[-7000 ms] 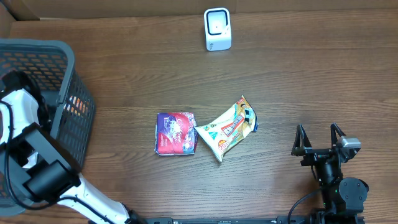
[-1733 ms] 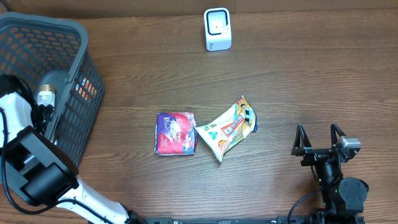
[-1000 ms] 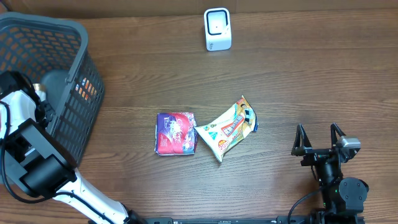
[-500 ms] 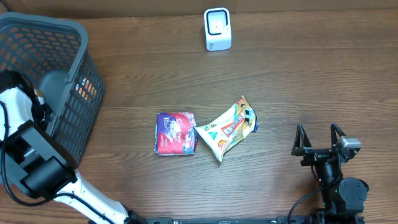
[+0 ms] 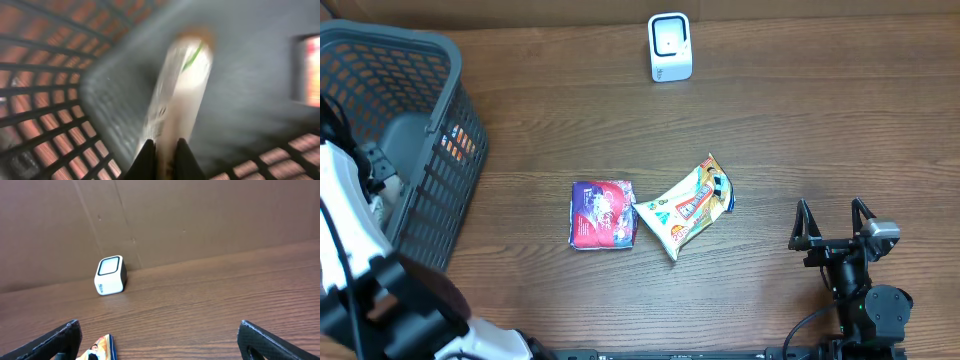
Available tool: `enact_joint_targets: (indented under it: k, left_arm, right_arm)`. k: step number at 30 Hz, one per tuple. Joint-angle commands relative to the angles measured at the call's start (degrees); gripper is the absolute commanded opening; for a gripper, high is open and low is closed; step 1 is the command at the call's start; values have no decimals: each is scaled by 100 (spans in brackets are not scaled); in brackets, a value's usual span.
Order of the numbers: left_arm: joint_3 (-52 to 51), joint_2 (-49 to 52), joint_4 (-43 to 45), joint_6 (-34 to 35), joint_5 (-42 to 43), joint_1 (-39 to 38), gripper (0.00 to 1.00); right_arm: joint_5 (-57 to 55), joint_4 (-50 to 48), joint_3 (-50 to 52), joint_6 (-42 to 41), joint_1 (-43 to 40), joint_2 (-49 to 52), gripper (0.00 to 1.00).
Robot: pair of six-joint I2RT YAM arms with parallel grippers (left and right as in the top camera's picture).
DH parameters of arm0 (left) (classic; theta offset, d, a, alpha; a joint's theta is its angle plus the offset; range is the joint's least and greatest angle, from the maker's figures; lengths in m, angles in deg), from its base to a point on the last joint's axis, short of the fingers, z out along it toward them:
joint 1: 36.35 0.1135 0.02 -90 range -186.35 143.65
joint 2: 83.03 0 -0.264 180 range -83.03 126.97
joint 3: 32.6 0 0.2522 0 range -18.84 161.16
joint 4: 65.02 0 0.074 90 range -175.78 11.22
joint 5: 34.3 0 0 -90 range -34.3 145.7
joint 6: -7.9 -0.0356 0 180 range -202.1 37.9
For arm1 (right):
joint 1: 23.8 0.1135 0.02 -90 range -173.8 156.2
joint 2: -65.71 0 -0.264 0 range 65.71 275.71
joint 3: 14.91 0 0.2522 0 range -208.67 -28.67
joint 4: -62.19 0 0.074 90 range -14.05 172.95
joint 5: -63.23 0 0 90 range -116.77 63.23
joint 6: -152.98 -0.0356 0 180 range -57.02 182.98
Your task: Scan the item barcode
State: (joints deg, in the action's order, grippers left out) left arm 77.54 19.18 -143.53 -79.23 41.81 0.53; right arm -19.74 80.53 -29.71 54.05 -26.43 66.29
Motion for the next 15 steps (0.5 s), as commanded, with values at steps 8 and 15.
enact_joint_targets:
  k: [8,15]
  left_arm:
    - [85,-581,-142,199,39,-90,4]
    - [-549,-310,35,1137,44,-92,91]
  right_arm:
    - [-57,-26,59,42,-11,-42,100]
    - [-57,-28,59,42,-11,-42,100]
